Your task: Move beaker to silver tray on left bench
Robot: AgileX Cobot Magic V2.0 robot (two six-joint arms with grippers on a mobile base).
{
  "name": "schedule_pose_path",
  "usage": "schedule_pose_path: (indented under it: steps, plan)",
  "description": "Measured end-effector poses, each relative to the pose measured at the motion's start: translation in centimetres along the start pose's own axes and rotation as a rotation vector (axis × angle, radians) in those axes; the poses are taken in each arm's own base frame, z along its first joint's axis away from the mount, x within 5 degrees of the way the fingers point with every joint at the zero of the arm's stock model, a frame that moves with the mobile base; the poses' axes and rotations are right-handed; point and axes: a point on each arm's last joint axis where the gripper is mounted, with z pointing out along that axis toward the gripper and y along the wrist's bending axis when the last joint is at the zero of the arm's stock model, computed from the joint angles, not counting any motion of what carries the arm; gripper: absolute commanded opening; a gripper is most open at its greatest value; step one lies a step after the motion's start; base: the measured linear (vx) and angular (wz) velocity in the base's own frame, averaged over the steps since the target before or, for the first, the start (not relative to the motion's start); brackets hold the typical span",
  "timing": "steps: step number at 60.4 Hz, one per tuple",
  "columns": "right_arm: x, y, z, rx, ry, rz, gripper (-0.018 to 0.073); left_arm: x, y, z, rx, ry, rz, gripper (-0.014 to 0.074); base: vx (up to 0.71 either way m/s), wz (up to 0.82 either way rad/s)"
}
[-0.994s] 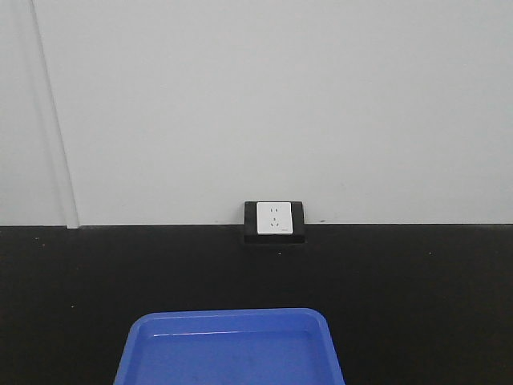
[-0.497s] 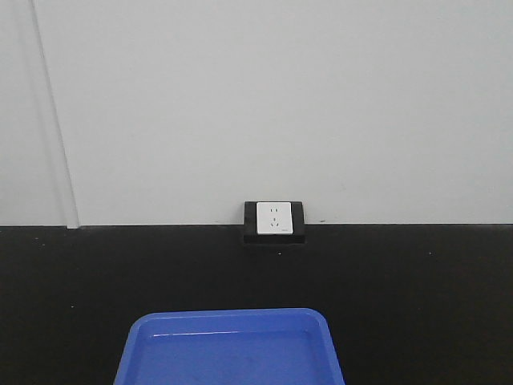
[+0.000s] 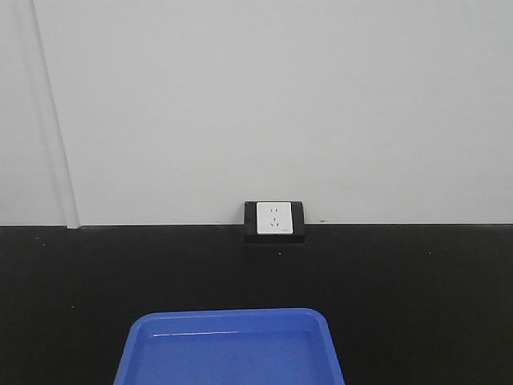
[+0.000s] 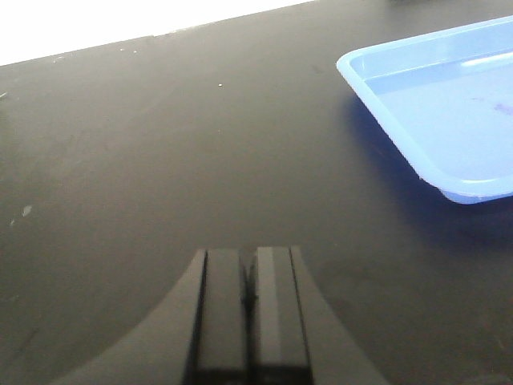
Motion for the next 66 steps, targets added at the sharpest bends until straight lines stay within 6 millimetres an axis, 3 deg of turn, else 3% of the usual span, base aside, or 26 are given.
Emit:
schedule_pose_path:
  steps: [66]
  plan:
    - [-0.01,-0.01,0.0,0.001,-0.001,0.001,-0.0011,0.0,0.0,0.0,0.0,0.0,0.0,0.0001,0.0,0.0]
